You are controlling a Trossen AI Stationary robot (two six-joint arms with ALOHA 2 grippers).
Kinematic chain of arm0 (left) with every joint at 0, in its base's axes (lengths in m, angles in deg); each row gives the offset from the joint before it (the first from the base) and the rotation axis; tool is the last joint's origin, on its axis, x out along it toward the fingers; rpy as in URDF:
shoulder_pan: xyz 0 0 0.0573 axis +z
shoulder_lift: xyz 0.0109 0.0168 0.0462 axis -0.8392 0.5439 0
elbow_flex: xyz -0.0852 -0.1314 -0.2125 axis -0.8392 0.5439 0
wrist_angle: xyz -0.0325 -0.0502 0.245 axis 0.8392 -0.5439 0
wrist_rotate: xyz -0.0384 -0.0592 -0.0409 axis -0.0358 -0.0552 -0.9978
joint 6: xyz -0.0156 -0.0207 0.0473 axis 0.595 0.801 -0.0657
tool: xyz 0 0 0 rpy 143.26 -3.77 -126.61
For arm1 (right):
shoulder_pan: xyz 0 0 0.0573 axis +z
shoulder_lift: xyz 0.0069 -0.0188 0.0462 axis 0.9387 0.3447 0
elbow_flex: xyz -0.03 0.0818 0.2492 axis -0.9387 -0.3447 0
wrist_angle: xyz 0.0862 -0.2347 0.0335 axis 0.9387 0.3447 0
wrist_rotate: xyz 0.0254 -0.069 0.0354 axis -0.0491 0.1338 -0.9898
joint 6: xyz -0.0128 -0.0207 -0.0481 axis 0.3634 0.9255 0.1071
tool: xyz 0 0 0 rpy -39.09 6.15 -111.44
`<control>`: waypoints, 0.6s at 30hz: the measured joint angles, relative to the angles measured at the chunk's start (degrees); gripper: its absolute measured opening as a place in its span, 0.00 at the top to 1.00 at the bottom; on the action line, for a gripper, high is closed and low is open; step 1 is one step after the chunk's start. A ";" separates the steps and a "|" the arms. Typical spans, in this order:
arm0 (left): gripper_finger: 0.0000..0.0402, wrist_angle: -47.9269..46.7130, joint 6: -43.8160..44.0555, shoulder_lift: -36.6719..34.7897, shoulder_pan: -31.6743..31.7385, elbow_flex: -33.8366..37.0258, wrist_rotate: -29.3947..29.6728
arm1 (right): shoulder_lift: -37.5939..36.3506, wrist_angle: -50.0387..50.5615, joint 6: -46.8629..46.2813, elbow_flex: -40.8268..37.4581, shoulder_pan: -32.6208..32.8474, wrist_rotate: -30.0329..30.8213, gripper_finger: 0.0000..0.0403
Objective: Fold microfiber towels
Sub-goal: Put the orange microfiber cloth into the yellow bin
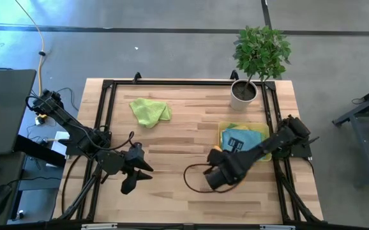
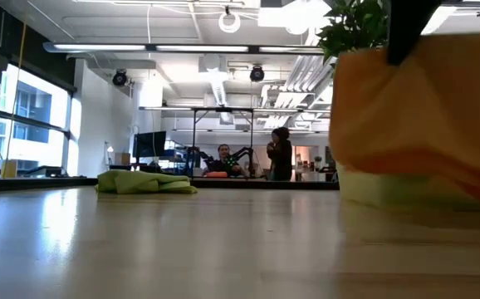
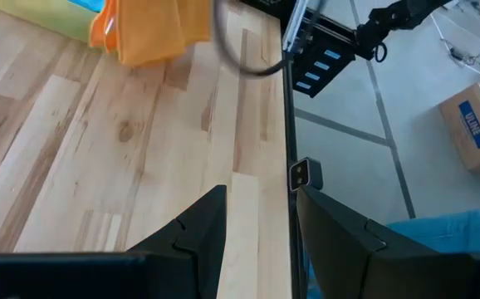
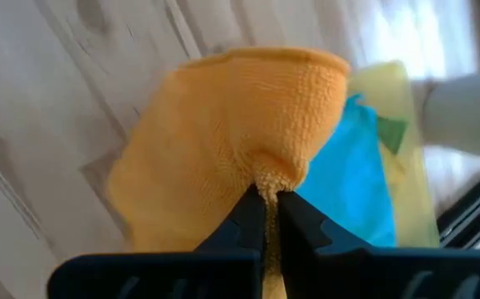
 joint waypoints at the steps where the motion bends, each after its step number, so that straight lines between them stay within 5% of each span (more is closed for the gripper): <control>1: 0.66 -0.04 -0.37 0.02 0.23 0.00 0.09 | -0.46 0.21 0.03 0.00 0.89 0.97 1.00; 9: 0.66 0.00 -1.91 0.01 3.49 0.01 1.82 | -0.83 0.14 9.36 0.00 7.18 -4.37 1.00; 18: 0.66 0.03 -2.38 0.01 10.15 0.01 1.91 | -0.83 0.12 12.79 0.00 14.88 -3.78 1.00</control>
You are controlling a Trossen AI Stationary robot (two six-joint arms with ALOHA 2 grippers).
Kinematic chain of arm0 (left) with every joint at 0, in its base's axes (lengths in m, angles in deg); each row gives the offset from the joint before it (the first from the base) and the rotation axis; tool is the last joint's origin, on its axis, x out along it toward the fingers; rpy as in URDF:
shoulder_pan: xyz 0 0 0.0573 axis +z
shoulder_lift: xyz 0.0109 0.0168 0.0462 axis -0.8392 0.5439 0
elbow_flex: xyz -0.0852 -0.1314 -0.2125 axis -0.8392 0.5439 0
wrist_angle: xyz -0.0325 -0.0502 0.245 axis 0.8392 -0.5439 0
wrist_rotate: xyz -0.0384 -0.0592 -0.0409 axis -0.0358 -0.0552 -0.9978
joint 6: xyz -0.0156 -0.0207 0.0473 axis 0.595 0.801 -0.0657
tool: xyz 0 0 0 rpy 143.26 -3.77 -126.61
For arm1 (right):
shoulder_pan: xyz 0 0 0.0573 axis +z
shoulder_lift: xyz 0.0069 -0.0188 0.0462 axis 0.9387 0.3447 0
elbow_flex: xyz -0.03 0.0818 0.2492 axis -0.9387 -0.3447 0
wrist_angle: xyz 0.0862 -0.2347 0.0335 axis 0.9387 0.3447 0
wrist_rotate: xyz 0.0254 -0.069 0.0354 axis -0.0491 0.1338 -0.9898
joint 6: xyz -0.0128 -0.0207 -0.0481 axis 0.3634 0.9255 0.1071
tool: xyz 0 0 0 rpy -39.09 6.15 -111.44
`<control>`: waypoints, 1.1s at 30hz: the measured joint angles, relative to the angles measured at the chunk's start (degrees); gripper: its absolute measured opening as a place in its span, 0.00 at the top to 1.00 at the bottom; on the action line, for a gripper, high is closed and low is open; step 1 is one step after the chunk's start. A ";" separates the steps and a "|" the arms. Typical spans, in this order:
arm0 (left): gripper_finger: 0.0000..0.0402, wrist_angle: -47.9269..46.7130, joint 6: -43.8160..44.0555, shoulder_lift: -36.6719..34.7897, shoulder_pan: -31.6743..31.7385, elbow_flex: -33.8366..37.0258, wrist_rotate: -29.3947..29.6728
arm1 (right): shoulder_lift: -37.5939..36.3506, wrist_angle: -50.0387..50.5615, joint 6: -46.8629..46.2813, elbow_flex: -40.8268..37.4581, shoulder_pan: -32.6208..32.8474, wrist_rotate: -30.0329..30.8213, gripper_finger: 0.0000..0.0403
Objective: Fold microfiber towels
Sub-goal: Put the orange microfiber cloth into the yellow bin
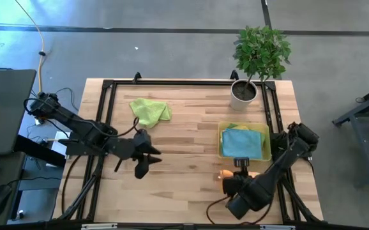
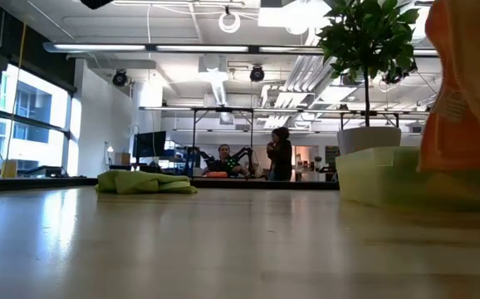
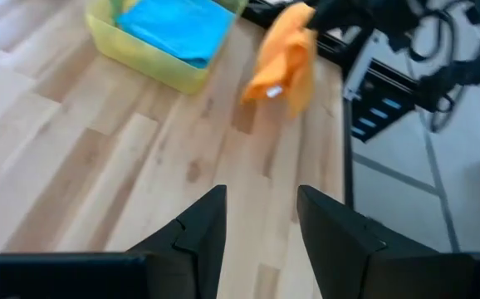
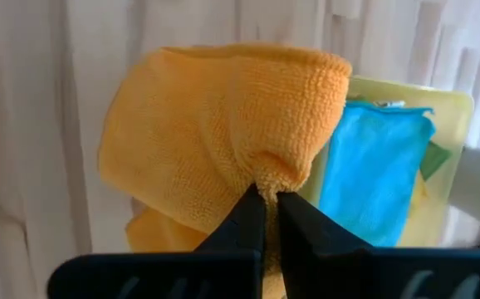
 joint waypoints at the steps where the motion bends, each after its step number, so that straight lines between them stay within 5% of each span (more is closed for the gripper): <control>1: 0.66 0.02 -0.57 0.01 0.81 0.01 0.00 | 0.00 0.00 0.22 0.00 0.42 0.49 1.00; 5: 0.66 0.46 -2.40 0.01 4.11 0.00 -0.01 | -0.77 -0.39 0.12 -2.49 0.97 1.84 1.00; 11: 0.66 2.32 -4.34 0.01 8.31 0.00 -1.51 | -7.48 0.08 -9.89 -19.34 1.72 2.02 1.00; 18: 0.66 6.29 -6.53 -0.01 12.82 0.01 -3.51 | -21.43 -2.11 -11.62 -32.50 -0.71 11.17 1.00; 26: 0.66 10.63 -7.16 -0.01 17.47 0.01 -3.50 | -34.92 -16.42 8.75 -44.52 -8.90 16.78 1.00; 33: 0.66 11.17 -7.11 -0.01 20.23 0.01 -3.50 | -39.47 -32.10 25.68 -52.52 -17.10 18.52 1.00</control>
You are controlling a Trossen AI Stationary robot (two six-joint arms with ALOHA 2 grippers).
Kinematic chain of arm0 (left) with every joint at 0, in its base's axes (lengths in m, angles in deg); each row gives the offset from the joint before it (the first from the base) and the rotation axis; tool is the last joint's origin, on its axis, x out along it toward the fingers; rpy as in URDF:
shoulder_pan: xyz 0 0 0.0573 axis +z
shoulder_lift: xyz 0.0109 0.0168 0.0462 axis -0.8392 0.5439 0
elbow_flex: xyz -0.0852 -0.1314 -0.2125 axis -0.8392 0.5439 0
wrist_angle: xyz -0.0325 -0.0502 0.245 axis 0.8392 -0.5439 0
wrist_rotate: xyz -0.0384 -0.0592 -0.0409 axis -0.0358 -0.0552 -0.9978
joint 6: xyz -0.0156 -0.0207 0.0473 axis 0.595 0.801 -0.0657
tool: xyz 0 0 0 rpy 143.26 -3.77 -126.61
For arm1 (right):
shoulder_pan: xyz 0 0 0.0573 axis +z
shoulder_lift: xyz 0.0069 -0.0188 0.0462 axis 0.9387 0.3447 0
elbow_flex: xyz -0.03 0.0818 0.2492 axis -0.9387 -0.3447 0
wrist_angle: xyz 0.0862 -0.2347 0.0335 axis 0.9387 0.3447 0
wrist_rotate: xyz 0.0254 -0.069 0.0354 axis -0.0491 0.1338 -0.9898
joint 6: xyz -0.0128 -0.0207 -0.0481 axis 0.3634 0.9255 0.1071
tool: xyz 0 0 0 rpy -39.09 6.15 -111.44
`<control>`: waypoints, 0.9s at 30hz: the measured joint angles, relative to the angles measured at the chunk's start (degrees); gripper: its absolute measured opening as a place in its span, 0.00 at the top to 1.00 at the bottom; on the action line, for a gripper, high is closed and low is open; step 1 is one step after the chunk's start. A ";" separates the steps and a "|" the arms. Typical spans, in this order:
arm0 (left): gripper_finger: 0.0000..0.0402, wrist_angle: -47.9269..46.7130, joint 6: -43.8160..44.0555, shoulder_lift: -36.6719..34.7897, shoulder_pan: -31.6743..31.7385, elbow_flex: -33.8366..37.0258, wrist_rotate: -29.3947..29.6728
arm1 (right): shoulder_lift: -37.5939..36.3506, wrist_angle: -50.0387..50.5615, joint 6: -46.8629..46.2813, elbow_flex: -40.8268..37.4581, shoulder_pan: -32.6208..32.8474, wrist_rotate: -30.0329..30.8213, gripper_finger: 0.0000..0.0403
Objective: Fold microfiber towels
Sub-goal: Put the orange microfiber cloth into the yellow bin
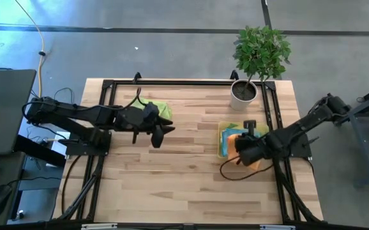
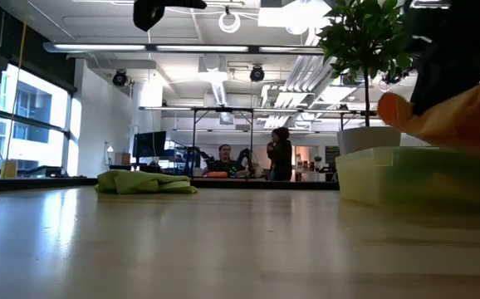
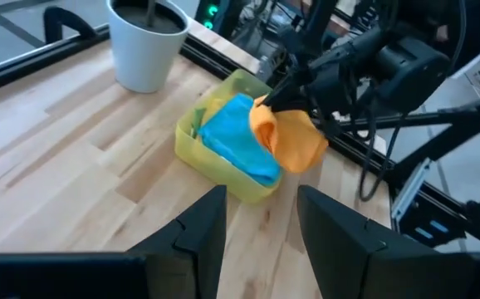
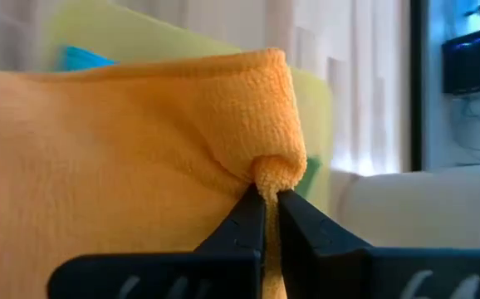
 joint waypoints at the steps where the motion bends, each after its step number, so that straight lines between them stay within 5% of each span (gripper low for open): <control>1: 0.66 0.00 0.04 0.00 0.35 0.00 0.00 | -0.05 -0.52 1.57 -0.58 -1.35 0.42 1.00; 15: 0.66 0.26 -0.70 0.00 3.73 0.00 0.00 | 0.21 -9.73 17.62 -3.08 -13.45 -1.54 0.98; 20: 0.66 1.38 -3.79 0.00 4.68 -0.02 -0.68 | 0.21 -10.34 18.58 -3.08 -15.14 -4.26 0.88; 27: 0.66 6.34 -14.34 0.00 8.96 0.00 -3.78 | 0.21 -10.45 6.75 -1.03 -15.18 -5.60 0.69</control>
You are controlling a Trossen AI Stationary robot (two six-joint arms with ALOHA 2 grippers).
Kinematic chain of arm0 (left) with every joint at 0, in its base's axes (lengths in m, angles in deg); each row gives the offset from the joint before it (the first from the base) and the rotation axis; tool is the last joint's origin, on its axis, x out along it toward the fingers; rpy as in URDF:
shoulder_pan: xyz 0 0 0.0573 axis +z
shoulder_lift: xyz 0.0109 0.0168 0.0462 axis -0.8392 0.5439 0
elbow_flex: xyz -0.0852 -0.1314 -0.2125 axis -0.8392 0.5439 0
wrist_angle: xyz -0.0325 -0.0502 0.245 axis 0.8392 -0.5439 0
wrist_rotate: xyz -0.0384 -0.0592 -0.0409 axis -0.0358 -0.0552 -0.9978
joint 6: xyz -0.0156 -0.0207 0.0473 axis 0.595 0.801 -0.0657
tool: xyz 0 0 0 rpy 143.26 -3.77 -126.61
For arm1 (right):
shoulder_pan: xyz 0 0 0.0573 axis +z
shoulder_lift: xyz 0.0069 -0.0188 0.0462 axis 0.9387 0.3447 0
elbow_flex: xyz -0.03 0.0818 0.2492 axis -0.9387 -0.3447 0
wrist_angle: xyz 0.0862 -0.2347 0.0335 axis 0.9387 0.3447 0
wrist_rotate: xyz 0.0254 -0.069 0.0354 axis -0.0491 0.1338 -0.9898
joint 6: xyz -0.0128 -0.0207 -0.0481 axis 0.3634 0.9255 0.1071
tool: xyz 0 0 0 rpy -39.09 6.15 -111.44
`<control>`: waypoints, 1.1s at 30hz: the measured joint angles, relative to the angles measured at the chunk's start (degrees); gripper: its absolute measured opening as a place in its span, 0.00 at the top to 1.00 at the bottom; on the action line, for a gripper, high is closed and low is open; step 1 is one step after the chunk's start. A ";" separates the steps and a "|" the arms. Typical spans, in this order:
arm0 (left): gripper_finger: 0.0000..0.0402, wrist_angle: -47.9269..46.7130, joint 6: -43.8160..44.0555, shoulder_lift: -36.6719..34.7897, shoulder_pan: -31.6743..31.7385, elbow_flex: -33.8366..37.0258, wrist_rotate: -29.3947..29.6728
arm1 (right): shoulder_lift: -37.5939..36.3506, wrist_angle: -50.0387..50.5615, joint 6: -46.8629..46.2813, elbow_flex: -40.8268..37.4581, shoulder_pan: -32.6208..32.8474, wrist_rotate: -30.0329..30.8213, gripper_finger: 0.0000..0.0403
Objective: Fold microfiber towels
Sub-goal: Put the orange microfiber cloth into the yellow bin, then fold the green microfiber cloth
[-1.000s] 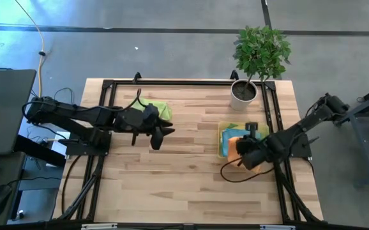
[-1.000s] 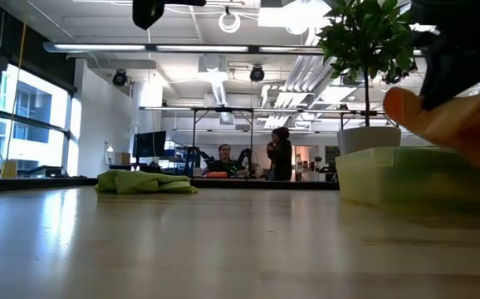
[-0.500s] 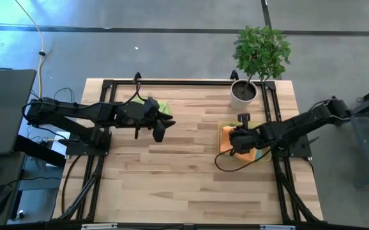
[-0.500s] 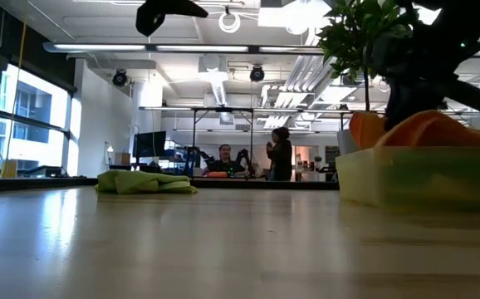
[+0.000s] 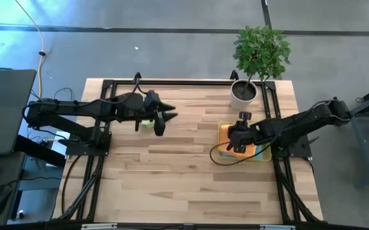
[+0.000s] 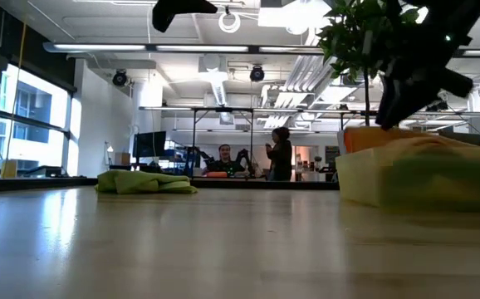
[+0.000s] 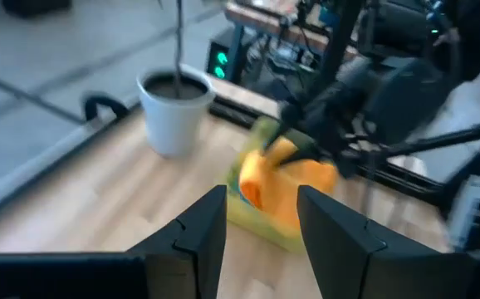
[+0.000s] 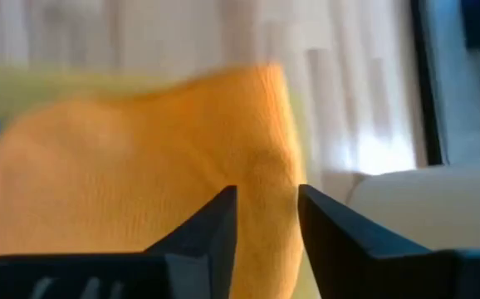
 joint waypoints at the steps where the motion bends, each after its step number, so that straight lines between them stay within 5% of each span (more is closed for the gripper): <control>1: 0.66 0.86 -2.03 0.00 0.95 0.00 0.00 | 0.00 0.86 -2.28 1.16 0.00 0.78 0.68; 7: 0.66 2.03 -7.59 0.00 8.06 0.00 -1.26 | 0.00 11.14 -17.83 8.97 0.00 5.63 0.66; 12: 0.66 -6.36 -7.63 0.85 15.01 0.00 -7.58 | -0.02 11.71 -31.83 11.95 0.51 5.34 0.66; 25: 0.66 -29.26 -9.12 16.92 26.66 -0.02 -9.59 | 0.02 0.14 -43.37 9.51 2.14 7.75 0.67; 33: 0.66 -30.30 -11.71 28.56 28.39 0.00 -7.16 | 0.02 -3.08 -52.09 9.51 2.00 14.69 0.67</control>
